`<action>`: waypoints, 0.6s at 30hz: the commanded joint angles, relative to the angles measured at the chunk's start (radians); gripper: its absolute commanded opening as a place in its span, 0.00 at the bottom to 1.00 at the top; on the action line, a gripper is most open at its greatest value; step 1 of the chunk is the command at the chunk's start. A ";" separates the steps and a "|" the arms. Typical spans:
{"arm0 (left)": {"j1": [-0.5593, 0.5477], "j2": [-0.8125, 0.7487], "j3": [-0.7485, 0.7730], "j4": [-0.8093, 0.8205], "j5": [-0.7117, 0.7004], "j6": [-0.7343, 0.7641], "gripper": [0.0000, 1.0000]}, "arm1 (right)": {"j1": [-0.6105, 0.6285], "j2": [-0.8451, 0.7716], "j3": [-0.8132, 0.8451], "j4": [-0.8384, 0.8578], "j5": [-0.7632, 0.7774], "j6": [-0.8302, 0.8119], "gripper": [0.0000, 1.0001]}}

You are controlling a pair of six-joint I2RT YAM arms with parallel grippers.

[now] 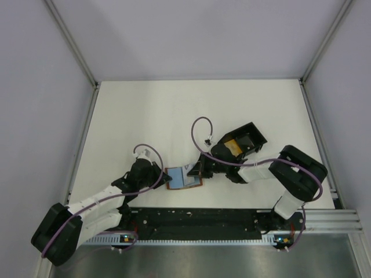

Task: Put the credit cards into the card holder
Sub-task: Insert the credit card into the card holder.

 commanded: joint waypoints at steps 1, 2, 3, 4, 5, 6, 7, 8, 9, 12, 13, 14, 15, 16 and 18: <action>-0.004 -0.006 -0.018 -0.017 -0.017 0.014 0.20 | 0.011 0.051 0.030 0.053 -0.031 -0.011 0.00; -0.004 -0.006 -0.018 -0.017 -0.019 0.014 0.20 | 0.010 0.061 0.033 0.063 -0.037 -0.009 0.00; -0.005 -0.006 -0.019 -0.016 -0.019 0.014 0.20 | 0.011 0.074 0.037 0.064 -0.045 -0.009 0.00; -0.005 -0.006 -0.019 -0.014 -0.019 0.012 0.20 | 0.011 0.081 0.043 0.066 -0.054 -0.011 0.00; -0.005 -0.005 -0.019 -0.014 -0.017 0.012 0.20 | 0.011 0.095 0.046 0.066 -0.060 -0.011 0.00; -0.005 -0.006 -0.019 -0.013 -0.017 0.014 0.20 | 0.011 0.101 0.047 0.070 -0.060 -0.009 0.00; -0.004 -0.005 -0.019 -0.011 -0.017 0.014 0.20 | 0.014 0.107 0.047 0.076 -0.065 -0.006 0.00; -0.004 -0.005 -0.018 -0.011 -0.017 0.014 0.20 | 0.014 0.113 0.048 0.078 -0.069 -0.006 0.00; -0.004 -0.003 -0.018 -0.011 -0.019 0.014 0.21 | 0.011 0.117 0.050 0.080 -0.074 -0.005 0.00; -0.004 -0.002 -0.018 -0.011 -0.019 0.014 0.21 | 0.011 0.095 0.034 0.101 -0.071 0.005 0.00; -0.005 -0.002 -0.018 -0.011 -0.020 0.014 0.21 | 0.011 0.077 0.037 0.075 -0.056 -0.004 0.00; -0.004 -0.002 -0.016 -0.013 -0.020 0.014 0.21 | 0.013 0.051 0.040 0.039 -0.039 -0.029 0.00; -0.004 -0.002 -0.016 -0.014 -0.022 0.014 0.21 | 0.013 0.029 0.046 0.002 -0.020 -0.049 0.00; -0.004 -0.002 -0.016 -0.016 -0.023 0.014 0.21 | 0.013 0.005 0.053 -0.028 -0.003 -0.064 0.00; -0.005 -0.002 -0.015 -0.017 -0.025 0.014 0.21 | 0.014 -0.023 0.063 -0.068 0.024 -0.084 0.00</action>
